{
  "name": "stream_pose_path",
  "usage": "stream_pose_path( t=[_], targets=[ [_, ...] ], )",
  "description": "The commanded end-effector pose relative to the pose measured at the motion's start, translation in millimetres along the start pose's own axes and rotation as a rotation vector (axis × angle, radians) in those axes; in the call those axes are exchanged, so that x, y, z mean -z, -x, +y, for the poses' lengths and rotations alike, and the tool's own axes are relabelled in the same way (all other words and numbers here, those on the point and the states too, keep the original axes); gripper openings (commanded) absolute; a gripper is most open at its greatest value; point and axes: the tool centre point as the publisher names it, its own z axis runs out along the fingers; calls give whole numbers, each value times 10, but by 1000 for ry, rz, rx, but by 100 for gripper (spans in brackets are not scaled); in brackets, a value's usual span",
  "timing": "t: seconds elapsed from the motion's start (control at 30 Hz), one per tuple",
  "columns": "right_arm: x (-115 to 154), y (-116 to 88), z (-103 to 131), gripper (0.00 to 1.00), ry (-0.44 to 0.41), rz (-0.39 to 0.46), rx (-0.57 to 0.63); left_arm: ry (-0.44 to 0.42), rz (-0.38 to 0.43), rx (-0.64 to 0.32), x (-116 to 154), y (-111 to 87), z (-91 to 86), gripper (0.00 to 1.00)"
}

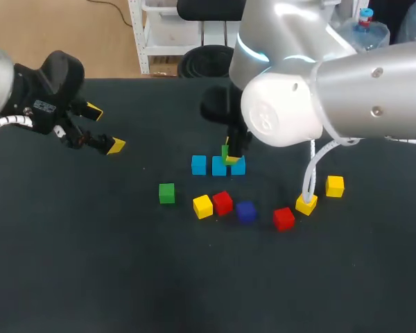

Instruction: Place the blue cubes, place green cubes on the blue cubes, place the yellow cubes on the green cubes, then place the red cubes on the yellow cubes, and place purple cube on the red cubes.

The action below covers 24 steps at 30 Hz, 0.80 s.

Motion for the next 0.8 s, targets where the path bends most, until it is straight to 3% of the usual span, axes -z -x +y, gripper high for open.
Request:
stream_pose_path(
  t=[0.03, 0.4, 0.47, 0.57, 0.63, 0.8],
  targets=[
    [-6, 12, -21, 41, 6, 1, 1, 3, 9, 2, 2, 16, -4, 100],
    [-4, 11, -26, 48, 3, 2, -1, 3, 9, 2, 2, 16, -4, 100],
    [-1, 8, -28, 65, 1, 3, -3, 3, 9, 2, 2, 16, -4, 100],
    [12, 2, -27, 77, -2, 3, -5, 3, 9, 2, 2, 16, -4, 100],
    [31, 3, -28, 96, -6, -1, -6, 3, 9, 2, 2, 16, -4, 100],
    [107, 8, -34, 100, -20, -13, -5, 3, 9, 2, 2, 16, -4, 100]
  ],
)
